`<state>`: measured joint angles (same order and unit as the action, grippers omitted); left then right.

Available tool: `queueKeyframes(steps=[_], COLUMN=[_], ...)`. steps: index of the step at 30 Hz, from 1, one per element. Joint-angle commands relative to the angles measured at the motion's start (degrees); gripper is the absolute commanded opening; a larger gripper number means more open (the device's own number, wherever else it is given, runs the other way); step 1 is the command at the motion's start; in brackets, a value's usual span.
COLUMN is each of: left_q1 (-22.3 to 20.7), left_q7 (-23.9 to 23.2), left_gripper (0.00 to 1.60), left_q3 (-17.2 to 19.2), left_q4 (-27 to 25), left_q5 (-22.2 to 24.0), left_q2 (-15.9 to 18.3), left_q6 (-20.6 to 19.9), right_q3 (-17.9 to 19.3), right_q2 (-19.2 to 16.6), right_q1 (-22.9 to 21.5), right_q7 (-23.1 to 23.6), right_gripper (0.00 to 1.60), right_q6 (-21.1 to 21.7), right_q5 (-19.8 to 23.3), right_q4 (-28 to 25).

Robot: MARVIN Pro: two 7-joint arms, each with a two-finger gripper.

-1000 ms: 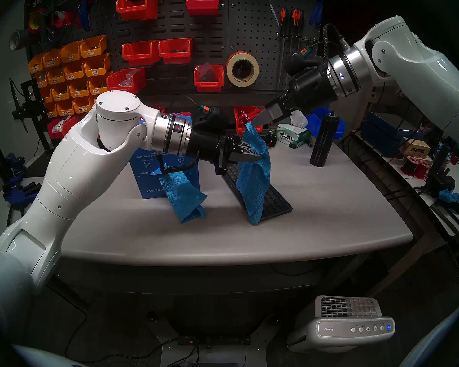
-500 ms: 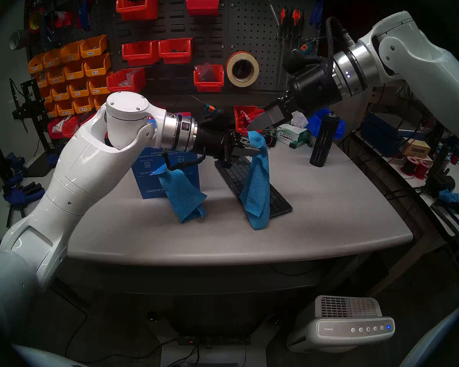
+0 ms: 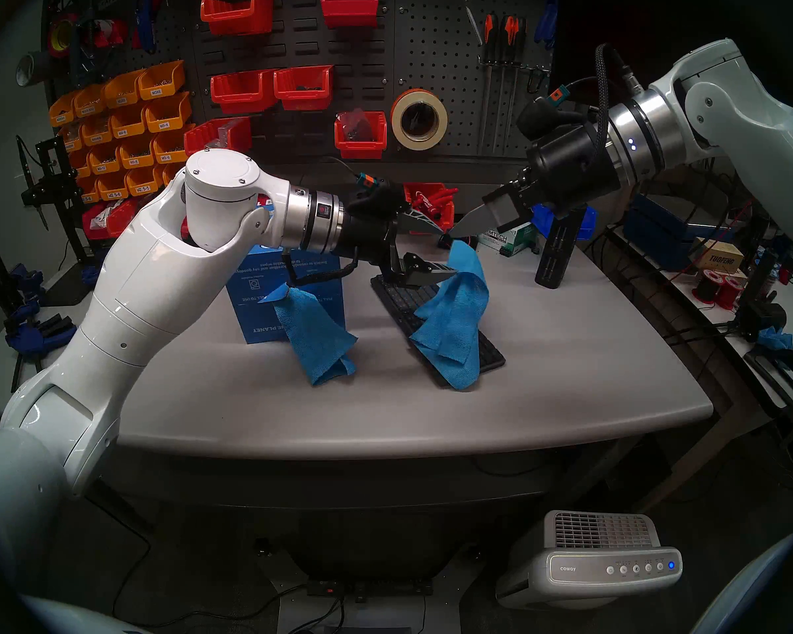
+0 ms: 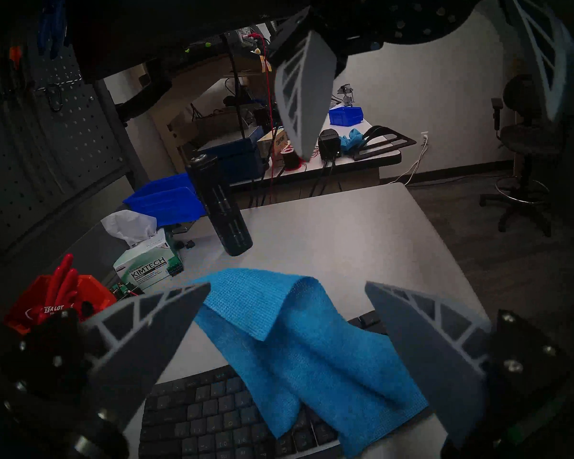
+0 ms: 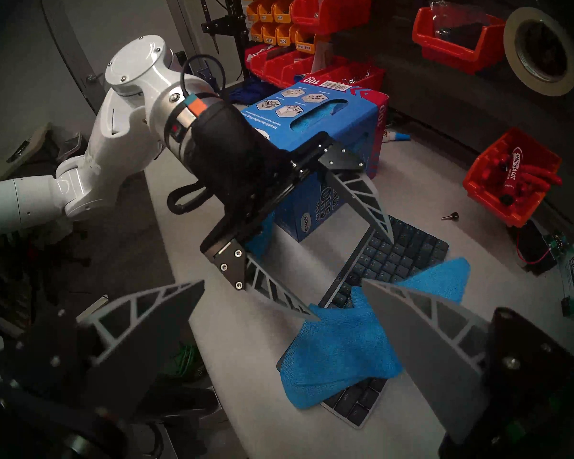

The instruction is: Take out a shop towel

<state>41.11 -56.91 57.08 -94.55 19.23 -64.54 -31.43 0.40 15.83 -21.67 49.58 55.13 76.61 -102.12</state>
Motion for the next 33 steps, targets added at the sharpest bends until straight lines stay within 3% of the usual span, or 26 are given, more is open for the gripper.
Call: queueKeyframes(steps=[1,12,23,33], left_q1=[-4.30,-1.46,7.69,17.34], left_q7=[-1.27,-1.25,3.01,8.79], left_gripper=[1.60,1.60,1.60,1.60], left_q3=[2.19,9.62,19.29,27.44], left_q4=[0.84,1.96,-1.80,-7.65], left_q5=[-0.27,3.07,5.81,7.74], left_q2=[1.14,3.66,7.72,8.92], left_q6=[1.23,1.72,3.04,3.06], right_q3=[-0.37,-3.09,-3.64,-4.22], right_q2=[-0.48,1.36,2.24,1.31], right_q1=[-4.04,-5.34,-3.76,0.60], right_q7=[2.54,0.69,-9.97,-20.23], right_gripper=[1.60,1.60,1.60,1.60], right_q6=[-0.13,-0.13,-0.13,-9.50], right_q5=[0.65,0.30,-1.59,-0.80], right_q4=[0.51,1.23,1.15,-2.13])
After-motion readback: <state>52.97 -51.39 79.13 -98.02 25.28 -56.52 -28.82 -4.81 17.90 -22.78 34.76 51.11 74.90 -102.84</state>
